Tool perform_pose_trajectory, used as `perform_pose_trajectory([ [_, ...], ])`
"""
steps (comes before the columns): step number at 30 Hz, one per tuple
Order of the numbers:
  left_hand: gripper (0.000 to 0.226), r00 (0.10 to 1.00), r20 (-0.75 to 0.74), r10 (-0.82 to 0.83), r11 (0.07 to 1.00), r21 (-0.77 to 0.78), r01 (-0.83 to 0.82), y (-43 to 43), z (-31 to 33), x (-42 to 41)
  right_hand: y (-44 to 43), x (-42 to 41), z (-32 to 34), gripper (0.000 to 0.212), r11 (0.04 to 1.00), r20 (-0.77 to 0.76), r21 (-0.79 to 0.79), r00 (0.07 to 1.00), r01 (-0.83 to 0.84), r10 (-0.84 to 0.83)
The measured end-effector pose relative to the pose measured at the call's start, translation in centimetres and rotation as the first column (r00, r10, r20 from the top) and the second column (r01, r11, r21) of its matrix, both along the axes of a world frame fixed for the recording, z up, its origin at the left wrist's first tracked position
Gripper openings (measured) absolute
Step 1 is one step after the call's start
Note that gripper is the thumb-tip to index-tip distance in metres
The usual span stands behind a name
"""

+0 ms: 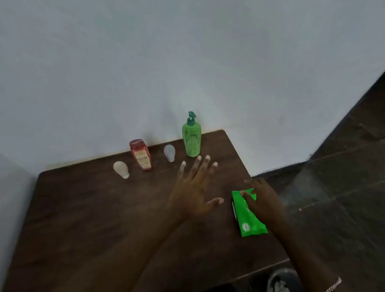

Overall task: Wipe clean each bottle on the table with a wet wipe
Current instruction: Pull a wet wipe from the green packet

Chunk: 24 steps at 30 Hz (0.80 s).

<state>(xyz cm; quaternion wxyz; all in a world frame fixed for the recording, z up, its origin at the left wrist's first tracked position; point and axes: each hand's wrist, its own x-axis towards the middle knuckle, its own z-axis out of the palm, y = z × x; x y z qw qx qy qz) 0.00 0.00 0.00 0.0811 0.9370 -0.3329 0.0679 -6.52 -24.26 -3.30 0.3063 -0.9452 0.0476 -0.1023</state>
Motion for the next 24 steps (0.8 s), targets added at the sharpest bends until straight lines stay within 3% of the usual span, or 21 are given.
perform_pose_trajectory([
  [4, 0.099, 0.992, -0.118, -0.033, 0.996, 0.079, 0.042, -3.7, -4.4, -1.6, -1.1, -1.5, -4.5, 0.028, 0.990, -0.197, 0.039, 0.973, 0.133, -0.123],
  [7, 0.099, 0.977, -0.209, -0.043, 0.994, 0.087, 0.062, -6.2, -8.0, -2.7, -2.0, -1.7, -7.4, 0.026, 0.981, -0.262, 0.074, 0.953, 0.179, -0.155],
  [11, 0.100, 0.954, -0.297, -0.051, 0.995, 0.071, 0.075, -8.3, -12.2, -3.4, -3.4, -1.2, -9.9, 0.036, 0.993, -0.318, 0.018, 0.942, 0.115, -0.104],
  [17, 0.097, 0.960, -0.268, -0.078, 0.995, 0.044, 0.093, -9.0, -16.2, -2.6, -5.6, -0.6, -11.7, 0.045, 0.996, -0.333, 0.071, 0.941, -0.045, 0.066],
  [24, 0.094, 0.966, -0.238, -0.100, 0.995, -0.037, 0.094, -9.2, -18.5, -2.4, -6.1, 0.0, -12.3, 0.042, 0.987, -0.358, 0.111, 0.922, -0.114, 0.146],
])
